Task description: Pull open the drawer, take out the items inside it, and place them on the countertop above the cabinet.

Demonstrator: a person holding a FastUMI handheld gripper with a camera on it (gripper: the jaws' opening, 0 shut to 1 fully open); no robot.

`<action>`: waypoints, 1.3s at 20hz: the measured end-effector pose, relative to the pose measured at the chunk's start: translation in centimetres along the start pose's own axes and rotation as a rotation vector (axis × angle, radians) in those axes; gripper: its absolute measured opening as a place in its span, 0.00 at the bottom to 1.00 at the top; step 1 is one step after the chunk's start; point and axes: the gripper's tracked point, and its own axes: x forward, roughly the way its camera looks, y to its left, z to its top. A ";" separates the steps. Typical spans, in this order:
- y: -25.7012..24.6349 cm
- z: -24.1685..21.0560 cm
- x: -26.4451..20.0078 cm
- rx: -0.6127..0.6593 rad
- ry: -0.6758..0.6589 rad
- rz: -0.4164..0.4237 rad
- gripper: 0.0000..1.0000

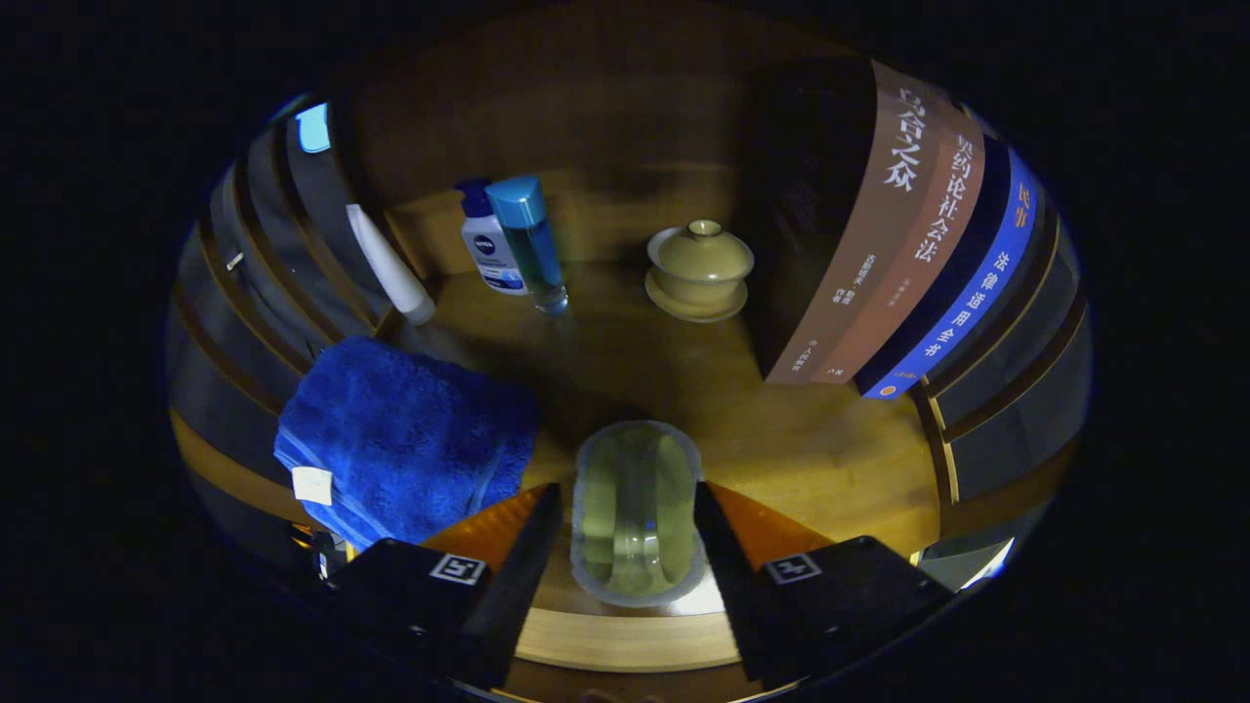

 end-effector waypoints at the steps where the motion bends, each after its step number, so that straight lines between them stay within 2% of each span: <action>1: -0.1 0.1 -0.6 -0.003 -0.028 -0.004 0.91; 2: 0.0 0.7 -1.3 -0.005 -0.060 -0.004 0.94; 4: 1.0 1.6 -2.7 -0.021 -0.156 0.046 1.00; 10: 2.3 1.9 -11.9 -0.042 -0.571 0.137 1.00; 14: 2.1 0.1 -20.6 -0.059 -0.936 0.125 1.00; 17: 1.3 -4.0 -24.0 -0.064 -1.114 0.094 0.99; 19: 1.2 -7.6 -24.5 -0.074 -1.147 0.086 0.99; 23: 1.9 -14.2 -24.1 -0.028 -1.142 0.109 0.99; 26: 2.0 -18.3 -22.7 -0.023 -1.123 0.092 0.99</action>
